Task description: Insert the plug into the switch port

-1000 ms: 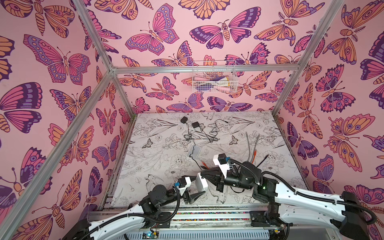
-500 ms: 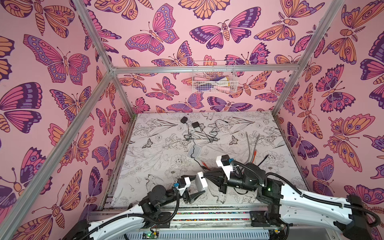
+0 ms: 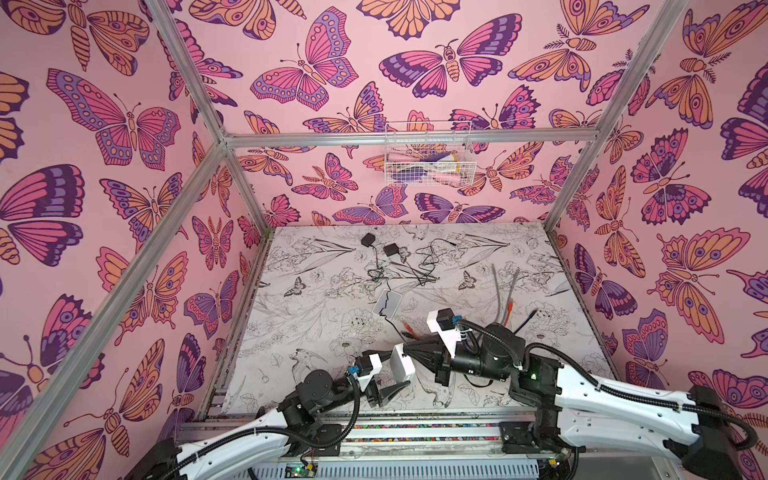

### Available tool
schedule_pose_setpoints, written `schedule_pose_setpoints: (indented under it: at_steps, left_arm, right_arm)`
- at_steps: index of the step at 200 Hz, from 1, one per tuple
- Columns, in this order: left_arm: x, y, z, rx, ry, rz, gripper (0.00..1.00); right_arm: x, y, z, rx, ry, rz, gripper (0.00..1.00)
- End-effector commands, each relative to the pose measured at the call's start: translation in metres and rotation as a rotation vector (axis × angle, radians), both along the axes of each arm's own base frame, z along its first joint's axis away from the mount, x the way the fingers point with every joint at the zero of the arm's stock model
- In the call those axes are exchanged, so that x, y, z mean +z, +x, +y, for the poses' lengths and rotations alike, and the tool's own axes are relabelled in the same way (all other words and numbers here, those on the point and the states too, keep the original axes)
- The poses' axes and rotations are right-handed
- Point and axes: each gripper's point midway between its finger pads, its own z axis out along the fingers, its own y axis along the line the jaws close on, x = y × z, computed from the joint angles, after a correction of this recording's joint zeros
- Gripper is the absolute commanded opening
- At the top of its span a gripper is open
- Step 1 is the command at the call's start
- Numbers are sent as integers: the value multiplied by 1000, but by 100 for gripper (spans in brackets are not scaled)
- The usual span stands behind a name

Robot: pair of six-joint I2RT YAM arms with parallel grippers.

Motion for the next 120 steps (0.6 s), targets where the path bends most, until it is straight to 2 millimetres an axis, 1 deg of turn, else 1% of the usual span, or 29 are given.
schedule_pose_setpoints:
  at_steps: [1,47,62,66,79,120]
  left_arm:
    - [13,0,9,28,-80,-57,0]
    - [5,3,10,54,-42,-60,0]
    - [8,4,10,56,-38,-71,0]
    - [2,4,9,57,-12,-59,0]
    - [-1,6,9,64,6,-59,0]
    - [-3,6,7,61,23,-59,0]
  right_arm:
    - [-25,-8,1,31,-92,20,0]
    - [-28,-6,-1,14,-132,2,0]
    - [-31,-6,0,8,-159,-8,0]
    - [-31,-6,0,8,-161,-10,0]
    - [-33,-6,1,4,-177,-18,0]
    - [-39,-5,3,-13,-215,-40,0]
